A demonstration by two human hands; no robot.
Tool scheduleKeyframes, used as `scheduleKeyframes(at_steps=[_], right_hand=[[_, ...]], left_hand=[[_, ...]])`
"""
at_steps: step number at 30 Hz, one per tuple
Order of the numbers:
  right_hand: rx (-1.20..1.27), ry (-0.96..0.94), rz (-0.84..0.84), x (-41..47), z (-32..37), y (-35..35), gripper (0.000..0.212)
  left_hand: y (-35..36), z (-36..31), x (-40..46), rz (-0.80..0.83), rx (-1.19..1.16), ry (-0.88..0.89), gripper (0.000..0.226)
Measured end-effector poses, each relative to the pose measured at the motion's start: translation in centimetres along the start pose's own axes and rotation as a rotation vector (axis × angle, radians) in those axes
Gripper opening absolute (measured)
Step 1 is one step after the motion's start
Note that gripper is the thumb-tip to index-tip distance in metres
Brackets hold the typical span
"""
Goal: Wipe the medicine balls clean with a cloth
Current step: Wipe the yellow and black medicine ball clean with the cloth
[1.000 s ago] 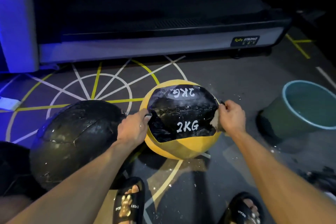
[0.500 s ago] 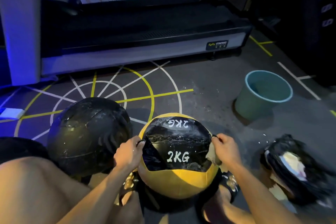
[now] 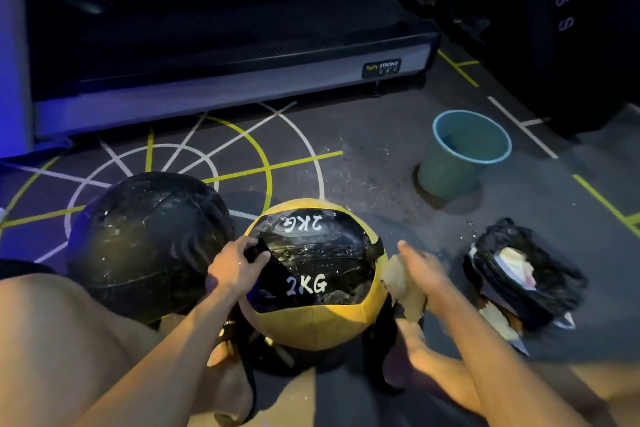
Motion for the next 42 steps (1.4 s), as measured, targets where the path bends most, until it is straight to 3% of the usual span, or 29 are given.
scheduleKeyframes(at_steps=[2,3,8,12,15,17,20,23,28,34,39,42], right_hand=[[0.181,0.171,0.048,0.0,-2.9,0.1,0.068],[0.252,0.179,0.065,-0.7,-3.1,0.4,0.058],[0.289,0.037,0.062,-2.3,-2.3,1.2,0.028],[0.141,-0.105,0.063,-3.1,-1.1,1.5,0.026],[0.149,-0.201,0.06,-4.0,1.7,1.0,0.014],[0.238,-0.293,-0.029,-4.2,4.9,-0.7,0.008],[0.309,-0.475,-0.331,-4.1,10.0,-5.3,0.008],[0.041,-0.61,-0.483,-2.9,14.1,-5.8,0.013],[-0.488,-0.563,-0.098,2.7,12.2,3.8,0.008],[-0.428,-0.522,-0.134,2.3,9.0,3.2,0.018],[-0.609,-0.782,-0.216,-2.4,8.5,5.3,0.023],[-0.647,-0.714,-0.221,-1.1,8.0,4.2,0.026]], left_hand=[[0.2,-0.2,0.3,0.007,-0.009,0.007,0.045],[0.3,-0.4,0.5,0.008,-0.014,0.018,0.046],[0.6,-1.5,0.7,-0.001,-0.04,0.074,0.051],[0.2,-1.1,0.7,-0.055,-0.143,0.127,0.052],[0.1,-0.6,0.6,-0.061,-0.181,0.148,0.071],[0.2,-0.4,0.7,-0.064,-0.178,0.159,0.08],[0.9,-0.4,0.8,-0.058,-0.117,0.193,0.087],[1.1,-0.3,0.7,-0.078,-0.119,0.211,0.09],[1.1,-0.7,0.6,-0.114,-0.157,0.229,0.087],[1.5,-0.9,0.9,-0.126,-0.141,0.214,0.084],[2.1,-0.1,1.1,-0.11,-0.131,0.232,0.089],[2.7,0.1,1.3,-0.072,-0.128,0.239,0.09]])
Point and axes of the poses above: each hand's wrist, its own x-axis towards the middle knuckle, its own y-axis out of the palm, z = x × y, the point moved 10 cm from there along x, towards the middle knuckle, and after that the axes turned 1 degree about -z, right-handed, at the moved point
